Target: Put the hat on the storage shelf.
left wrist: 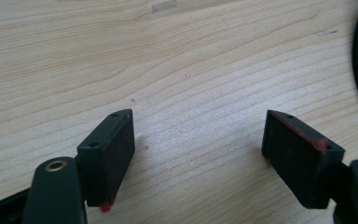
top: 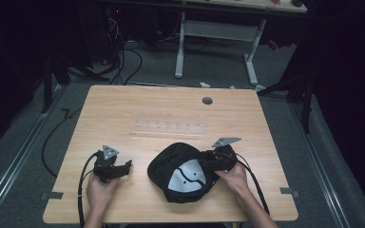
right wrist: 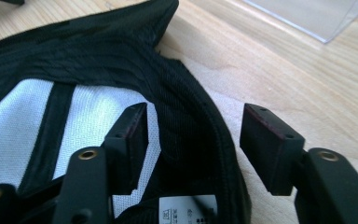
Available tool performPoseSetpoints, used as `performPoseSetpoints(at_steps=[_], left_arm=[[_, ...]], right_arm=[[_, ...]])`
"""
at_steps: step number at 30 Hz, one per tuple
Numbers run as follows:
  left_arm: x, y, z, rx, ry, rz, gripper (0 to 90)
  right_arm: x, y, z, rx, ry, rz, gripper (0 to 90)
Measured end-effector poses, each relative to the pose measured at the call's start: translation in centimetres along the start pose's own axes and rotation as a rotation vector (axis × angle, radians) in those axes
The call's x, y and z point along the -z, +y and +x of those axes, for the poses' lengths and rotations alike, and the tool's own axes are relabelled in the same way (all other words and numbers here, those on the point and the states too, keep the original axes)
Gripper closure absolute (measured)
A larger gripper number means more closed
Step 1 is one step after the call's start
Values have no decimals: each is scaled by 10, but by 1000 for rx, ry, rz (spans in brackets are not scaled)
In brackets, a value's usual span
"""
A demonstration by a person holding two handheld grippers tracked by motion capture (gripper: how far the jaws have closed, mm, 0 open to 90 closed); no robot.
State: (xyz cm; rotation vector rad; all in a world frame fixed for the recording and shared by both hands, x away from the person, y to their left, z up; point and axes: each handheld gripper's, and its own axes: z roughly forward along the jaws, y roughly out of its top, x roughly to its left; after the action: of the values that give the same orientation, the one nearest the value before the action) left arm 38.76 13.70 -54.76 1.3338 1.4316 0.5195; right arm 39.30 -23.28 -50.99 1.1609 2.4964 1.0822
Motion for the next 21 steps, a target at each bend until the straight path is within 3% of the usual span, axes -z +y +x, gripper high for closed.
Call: performPoseSetpoints(at_steps=[4, 14, 21], left_arm=[[0, 0, 0, 0, 0, 0, 256], [0, 0, 0, 0, 0, 0, 256], [0, 0, 0, 0, 0, 0, 256]], right_arm=[[-5, -2, 1, 20, 3, 14, 515], [-5, -6, 0, 42, 38, -11, 743], [-3, -7, -1, 9, 67, -18, 821]])
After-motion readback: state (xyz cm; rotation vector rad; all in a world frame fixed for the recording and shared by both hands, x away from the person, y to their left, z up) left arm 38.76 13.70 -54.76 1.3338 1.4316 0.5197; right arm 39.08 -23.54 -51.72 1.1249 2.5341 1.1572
